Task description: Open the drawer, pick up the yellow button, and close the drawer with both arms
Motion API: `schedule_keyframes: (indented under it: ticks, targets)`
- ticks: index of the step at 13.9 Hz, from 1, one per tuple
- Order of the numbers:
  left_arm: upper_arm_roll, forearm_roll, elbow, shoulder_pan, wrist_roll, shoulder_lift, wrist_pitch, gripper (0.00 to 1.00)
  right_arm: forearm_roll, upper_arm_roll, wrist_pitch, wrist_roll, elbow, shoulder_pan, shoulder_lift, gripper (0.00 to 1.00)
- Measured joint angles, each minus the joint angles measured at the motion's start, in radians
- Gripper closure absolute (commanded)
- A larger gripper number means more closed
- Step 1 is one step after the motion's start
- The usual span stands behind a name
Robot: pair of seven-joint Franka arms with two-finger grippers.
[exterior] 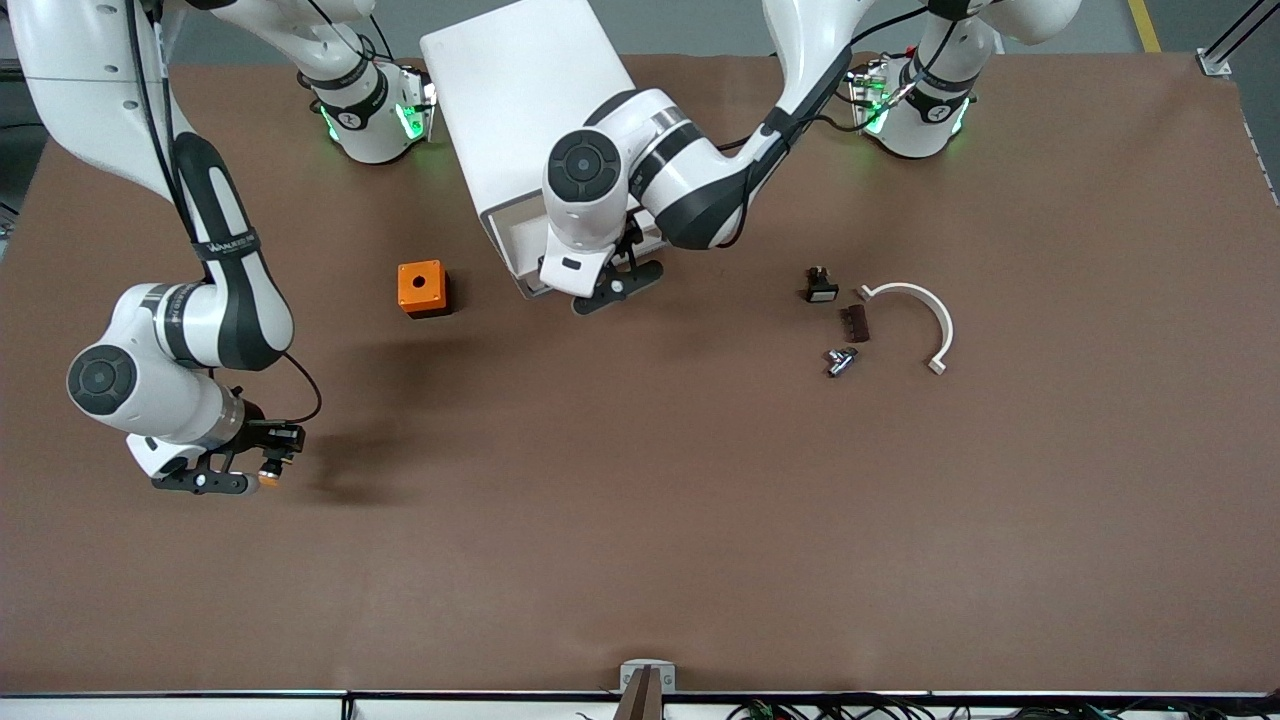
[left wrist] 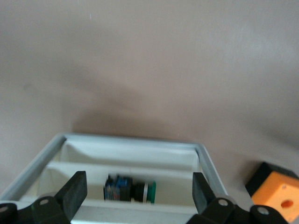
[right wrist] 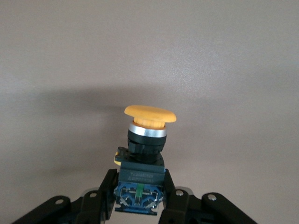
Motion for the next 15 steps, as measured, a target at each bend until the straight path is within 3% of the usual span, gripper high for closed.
schedule_keyframes:
  ticks: [6, 7, 8, 9, 15]
  targets:
    - [-0.002, -0.166, -0.022, 0.001, -0.017, 0.000, -0.006, 0.01, -0.001, 0.002, 0.108, -0.007, -0.039, -0.002, 0.053, 0.99]
    - [-0.002, -0.196, -0.030, 0.001, -0.022, 0.000, -0.007, 0.01, -0.001, 0.002, 0.108, -0.007, -0.039, -0.003, 0.053, 0.81]
    - [-0.002, -0.223, -0.038, 0.002, -0.035, 0.000, -0.007, 0.01, -0.001, 0.002, 0.110, -0.007, -0.039, -0.003, 0.054, 0.34]
    - [-0.002, -0.245, -0.046, 0.002, -0.044, 0.000, -0.007, 0.01, -0.001, 0.002, 0.113, -0.007, -0.039, -0.004, 0.057, 0.00]
    - [-0.002, -0.293, -0.074, 0.006, -0.059, 0.000, -0.006, 0.01, -0.009, 0.010, 0.125, -0.012, -0.024, -0.003, 0.070, 0.00]
